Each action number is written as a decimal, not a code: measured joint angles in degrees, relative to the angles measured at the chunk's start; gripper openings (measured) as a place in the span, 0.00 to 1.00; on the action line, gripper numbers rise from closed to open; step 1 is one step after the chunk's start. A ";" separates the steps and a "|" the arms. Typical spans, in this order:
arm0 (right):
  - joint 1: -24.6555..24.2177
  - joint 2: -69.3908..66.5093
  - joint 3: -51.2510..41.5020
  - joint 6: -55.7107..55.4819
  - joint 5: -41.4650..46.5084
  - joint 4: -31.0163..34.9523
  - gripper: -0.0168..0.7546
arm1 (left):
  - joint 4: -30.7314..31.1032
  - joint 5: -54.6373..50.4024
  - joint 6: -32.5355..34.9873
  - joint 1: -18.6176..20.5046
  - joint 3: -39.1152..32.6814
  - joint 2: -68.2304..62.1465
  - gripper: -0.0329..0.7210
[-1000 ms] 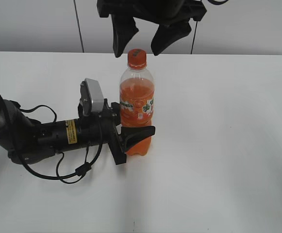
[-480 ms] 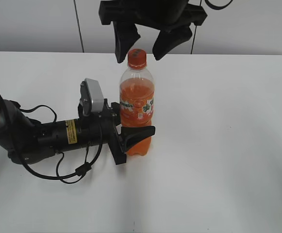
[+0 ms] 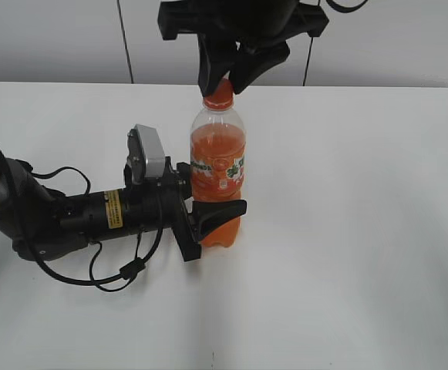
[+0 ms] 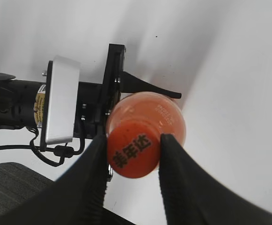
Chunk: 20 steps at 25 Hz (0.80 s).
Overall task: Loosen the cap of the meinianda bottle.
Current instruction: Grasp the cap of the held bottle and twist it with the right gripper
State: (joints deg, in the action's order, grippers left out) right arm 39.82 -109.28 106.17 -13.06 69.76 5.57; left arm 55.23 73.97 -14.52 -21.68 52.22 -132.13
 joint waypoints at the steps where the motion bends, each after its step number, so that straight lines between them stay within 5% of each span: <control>1: 0.00 0.00 0.00 0.11 0.00 0.00 0.35 | 0.00 0.00 0.00 -0.04 0.00 0.00 0.56; 20: 0.00 0.00 0.00 0.82 0.00 1.45 0.42 | 0.00 0.00 0.00 -0.04 0.00 0.00 0.56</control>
State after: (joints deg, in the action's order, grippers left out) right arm 39.82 -109.28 106.17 -12.24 69.76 7.02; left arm 55.23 73.97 -14.52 -21.71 52.22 -132.13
